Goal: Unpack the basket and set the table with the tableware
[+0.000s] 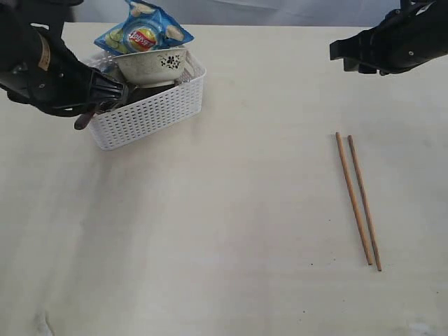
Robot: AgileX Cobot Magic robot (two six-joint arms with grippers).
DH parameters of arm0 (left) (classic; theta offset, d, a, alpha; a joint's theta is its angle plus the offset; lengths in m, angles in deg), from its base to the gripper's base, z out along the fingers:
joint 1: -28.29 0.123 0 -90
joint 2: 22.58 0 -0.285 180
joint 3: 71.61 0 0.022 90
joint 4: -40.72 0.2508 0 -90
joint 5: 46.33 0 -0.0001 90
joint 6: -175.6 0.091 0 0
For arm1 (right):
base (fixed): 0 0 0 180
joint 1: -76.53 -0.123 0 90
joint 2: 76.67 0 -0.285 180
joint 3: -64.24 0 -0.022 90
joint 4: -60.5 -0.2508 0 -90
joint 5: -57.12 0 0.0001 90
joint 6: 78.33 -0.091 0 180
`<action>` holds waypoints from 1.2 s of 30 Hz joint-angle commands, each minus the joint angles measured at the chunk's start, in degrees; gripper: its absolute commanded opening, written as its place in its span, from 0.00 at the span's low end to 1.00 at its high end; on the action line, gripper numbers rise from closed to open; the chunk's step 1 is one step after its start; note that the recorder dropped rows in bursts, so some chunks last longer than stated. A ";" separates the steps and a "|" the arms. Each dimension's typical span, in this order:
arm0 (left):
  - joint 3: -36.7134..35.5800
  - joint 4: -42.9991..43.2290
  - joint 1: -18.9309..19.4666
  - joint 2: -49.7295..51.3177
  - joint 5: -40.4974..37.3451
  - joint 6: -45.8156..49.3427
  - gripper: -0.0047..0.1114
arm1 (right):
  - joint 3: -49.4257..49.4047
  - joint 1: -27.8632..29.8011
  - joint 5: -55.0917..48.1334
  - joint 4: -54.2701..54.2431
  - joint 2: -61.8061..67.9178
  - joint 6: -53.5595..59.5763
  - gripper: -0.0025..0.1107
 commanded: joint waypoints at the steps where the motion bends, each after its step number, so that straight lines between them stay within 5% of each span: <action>1: 0.21 -1.75 -0.26 1.82 0.48 0.57 0.50 | 0.08 0.29 -0.27 -0.43 0.23 0.14 0.32; 13: 0.21 -2.69 -0.26 5.35 0.59 1.42 0.50 | 0.08 0.29 -0.27 -0.43 0.23 0.14 0.32; 22: 0.21 -2.58 -0.26 5.35 2.14 1.90 0.20 | 0.08 0.29 -0.27 -0.43 0.23 0.14 0.32; 36: 0.21 -1.96 -0.26 5.35 1.58 2.32 0.17 | 0.08 0.29 -0.27 -0.43 0.23 0.14 0.32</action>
